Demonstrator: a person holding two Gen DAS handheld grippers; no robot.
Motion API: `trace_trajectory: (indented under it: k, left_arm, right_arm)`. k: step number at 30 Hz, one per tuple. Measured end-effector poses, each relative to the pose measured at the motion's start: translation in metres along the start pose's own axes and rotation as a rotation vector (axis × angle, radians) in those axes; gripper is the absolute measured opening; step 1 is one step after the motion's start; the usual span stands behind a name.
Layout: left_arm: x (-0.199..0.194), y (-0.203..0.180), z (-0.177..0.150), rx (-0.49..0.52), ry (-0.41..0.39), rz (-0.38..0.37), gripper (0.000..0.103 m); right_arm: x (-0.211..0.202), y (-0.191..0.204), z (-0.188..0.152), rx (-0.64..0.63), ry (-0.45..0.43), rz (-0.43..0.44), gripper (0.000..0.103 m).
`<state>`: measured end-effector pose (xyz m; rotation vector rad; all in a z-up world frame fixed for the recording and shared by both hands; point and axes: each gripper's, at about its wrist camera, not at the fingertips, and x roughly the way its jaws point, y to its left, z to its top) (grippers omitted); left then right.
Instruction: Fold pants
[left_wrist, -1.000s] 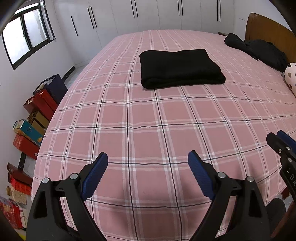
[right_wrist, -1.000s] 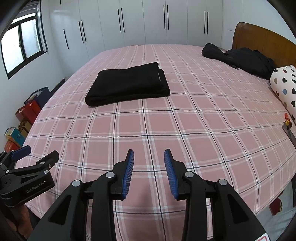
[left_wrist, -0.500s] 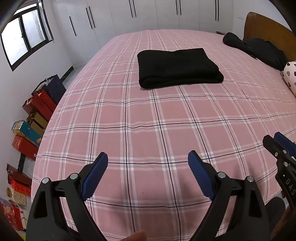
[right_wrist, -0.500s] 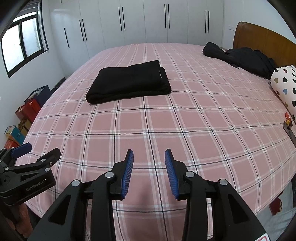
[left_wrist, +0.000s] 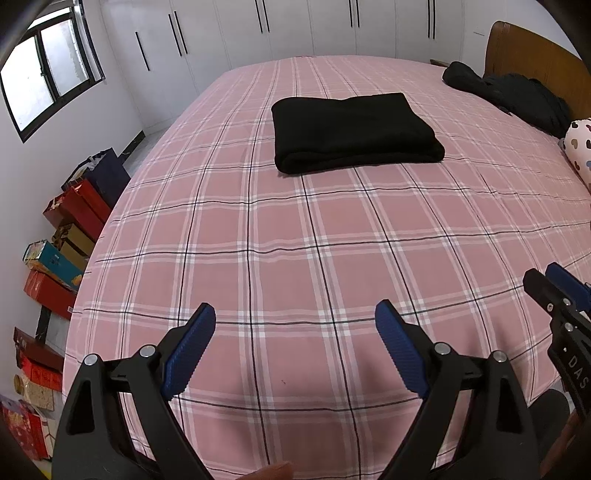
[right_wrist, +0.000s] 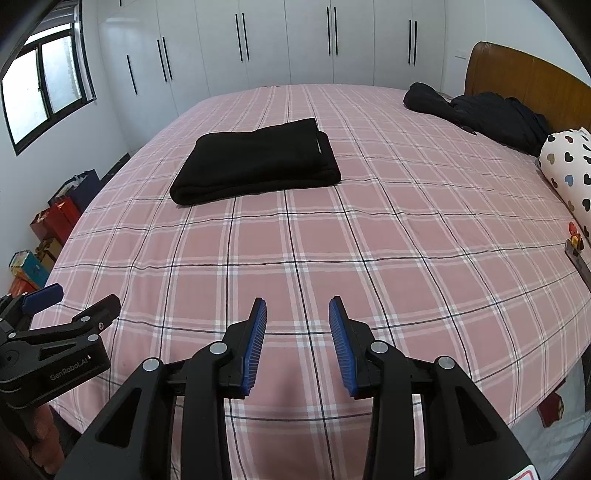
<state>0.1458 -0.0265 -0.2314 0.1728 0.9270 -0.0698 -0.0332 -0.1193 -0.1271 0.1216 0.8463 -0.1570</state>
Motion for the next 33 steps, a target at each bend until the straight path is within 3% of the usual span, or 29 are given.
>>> trace_trajectory:
  k: [15, 17, 21, 26, 29, 33]
  left_arm:
    - [0.004, -0.007, 0.001, 0.039, 0.008, 0.017, 0.086]
    - [0.003, -0.008, 0.000, 0.033, -0.003, 0.006, 0.094]
    - [-0.001, -0.009, 0.000, 0.021, -0.037, -0.063, 0.095]
    - [0.000, -0.011, 0.002, 0.016, -0.033, -0.056, 0.095]
    - [0.005, -0.004, 0.000, -0.034, 0.018, -0.069, 0.094]
    - [0.006, 0.001, -0.004, -0.043, 0.015, -0.040, 0.093]
  right_arm:
    - [0.000, 0.002, -0.002, 0.003, 0.004, 0.001, 0.035]
    - [-0.001, 0.003, -0.002, 0.003, 0.005, -0.001, 0.035]
    - [0.001, 0.002, -0.003, 0.006, 0.010, -0.002, 0.035]
    - [0.001, 0.000, -0.004, 0.006, 0.013, -0.003, 0.036]
    - [0.000, -0.001, -0.005, 0.008, 0.007, -0.010, 0.046]
    - [-0.001, 0.000, -0.006, 0.003, 0.007, -0.008, 0.046]
